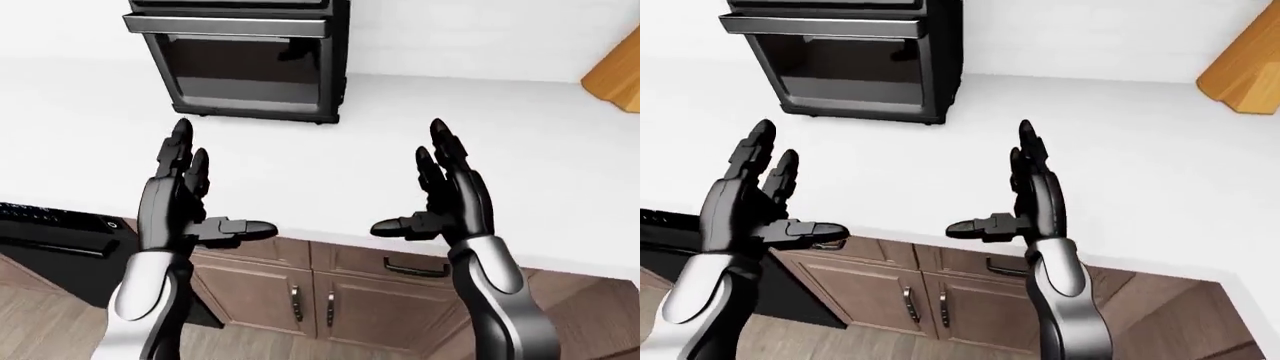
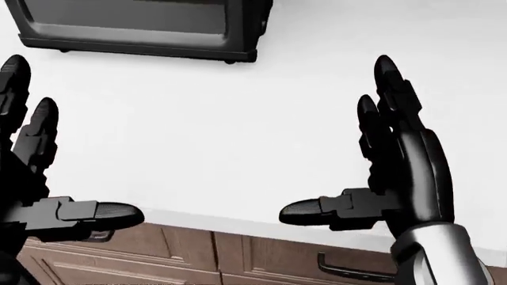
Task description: Open the toaster oven door.
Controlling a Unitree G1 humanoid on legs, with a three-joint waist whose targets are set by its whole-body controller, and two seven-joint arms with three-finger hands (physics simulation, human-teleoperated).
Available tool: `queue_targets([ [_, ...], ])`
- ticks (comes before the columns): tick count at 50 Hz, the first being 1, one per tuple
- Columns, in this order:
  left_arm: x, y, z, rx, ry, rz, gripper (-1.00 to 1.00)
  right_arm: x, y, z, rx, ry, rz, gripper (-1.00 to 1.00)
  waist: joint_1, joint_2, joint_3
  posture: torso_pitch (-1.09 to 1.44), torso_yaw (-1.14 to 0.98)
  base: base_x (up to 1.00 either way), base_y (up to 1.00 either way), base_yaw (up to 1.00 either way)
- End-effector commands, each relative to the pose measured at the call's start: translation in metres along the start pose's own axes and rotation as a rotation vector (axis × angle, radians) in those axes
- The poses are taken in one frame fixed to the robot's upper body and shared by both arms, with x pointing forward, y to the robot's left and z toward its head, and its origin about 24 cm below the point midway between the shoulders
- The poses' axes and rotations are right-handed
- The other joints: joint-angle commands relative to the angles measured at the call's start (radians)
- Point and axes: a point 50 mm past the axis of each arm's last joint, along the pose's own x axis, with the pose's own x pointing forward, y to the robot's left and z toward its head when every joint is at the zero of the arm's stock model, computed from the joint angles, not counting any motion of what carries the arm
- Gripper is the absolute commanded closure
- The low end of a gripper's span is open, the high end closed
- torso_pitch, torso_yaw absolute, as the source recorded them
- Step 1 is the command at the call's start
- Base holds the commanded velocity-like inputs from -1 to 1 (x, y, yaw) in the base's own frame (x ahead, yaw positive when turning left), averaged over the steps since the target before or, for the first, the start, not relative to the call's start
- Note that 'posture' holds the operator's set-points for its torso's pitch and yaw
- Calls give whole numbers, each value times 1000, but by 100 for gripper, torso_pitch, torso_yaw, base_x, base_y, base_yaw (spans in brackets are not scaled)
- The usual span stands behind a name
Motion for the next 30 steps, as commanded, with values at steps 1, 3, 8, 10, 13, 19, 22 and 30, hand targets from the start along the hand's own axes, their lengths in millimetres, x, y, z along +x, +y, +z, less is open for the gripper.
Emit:
queue_targets([
  [1,0,-4,14,4,-85,-23,-100,-1,-1,12,-10,-78,-3,-100,-11,1,-10,0,0,0,0,0],
  [3,0,-4,14,5,-85,-23,-100,-2,-1,14,-2,-85,-4,-100,-19,29,-5,0,0,0,0,0],
  [8,0,-5,13,5,-84,-24,-100,-2,-2,14,-7,-85,-4,-100,-14,47,-16,0,0,0,0,0],
  [10,0,-5,13,6,-85,-24,-100,-2,-1,14,-10,-84,-1,-100,-8,47,-46,0,0,12,0,0],
  [13,0,-5,14,6,-85,-25,-100,-2,-2,14,-9,-87,1,-100,0,23,4,0,0,26,0,0],
  [19,0,-5,13,7,-84,-25,-100,-2,-1,13,-12,-88,3,-100,-1,-12,1,0,0,27,0,0],
  [22,-1,-5,13,7,-84,-25,-100,-2,-1,13,-12,-89,4,-100,-1,7,-1,0,0,27,0,0],
  [30,0,-5,13,7,-84,-25,-100,-2,-3,14,-13,-97,-6,-100,-22,75,-12,0,0,17,0,0],
])
